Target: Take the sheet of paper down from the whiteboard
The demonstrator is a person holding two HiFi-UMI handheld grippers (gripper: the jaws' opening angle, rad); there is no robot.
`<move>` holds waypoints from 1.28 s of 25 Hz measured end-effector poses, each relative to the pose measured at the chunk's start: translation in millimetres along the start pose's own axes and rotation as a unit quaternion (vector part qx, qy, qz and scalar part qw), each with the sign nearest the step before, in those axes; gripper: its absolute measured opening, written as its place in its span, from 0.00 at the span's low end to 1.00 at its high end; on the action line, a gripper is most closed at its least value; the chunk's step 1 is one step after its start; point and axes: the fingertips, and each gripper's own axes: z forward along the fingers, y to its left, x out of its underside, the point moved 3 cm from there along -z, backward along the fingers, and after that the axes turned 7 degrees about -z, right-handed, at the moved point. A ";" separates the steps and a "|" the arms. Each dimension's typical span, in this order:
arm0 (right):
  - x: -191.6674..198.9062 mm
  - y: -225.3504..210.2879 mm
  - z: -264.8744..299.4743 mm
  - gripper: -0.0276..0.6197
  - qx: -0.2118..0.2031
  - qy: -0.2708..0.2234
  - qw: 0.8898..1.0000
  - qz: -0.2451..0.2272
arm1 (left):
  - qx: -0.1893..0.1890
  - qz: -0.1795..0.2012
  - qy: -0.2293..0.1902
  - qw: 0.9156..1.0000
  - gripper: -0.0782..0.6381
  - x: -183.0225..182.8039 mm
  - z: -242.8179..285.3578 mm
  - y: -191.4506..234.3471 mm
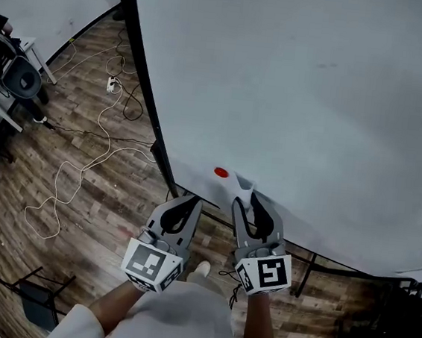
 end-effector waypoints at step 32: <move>-11.0 -13.0 -21.1 0.06 0.043 -0.022 0.998 0.026 | 0.002 0.003 -0.004 1.000 0.12 -6.3 12.4 -0.1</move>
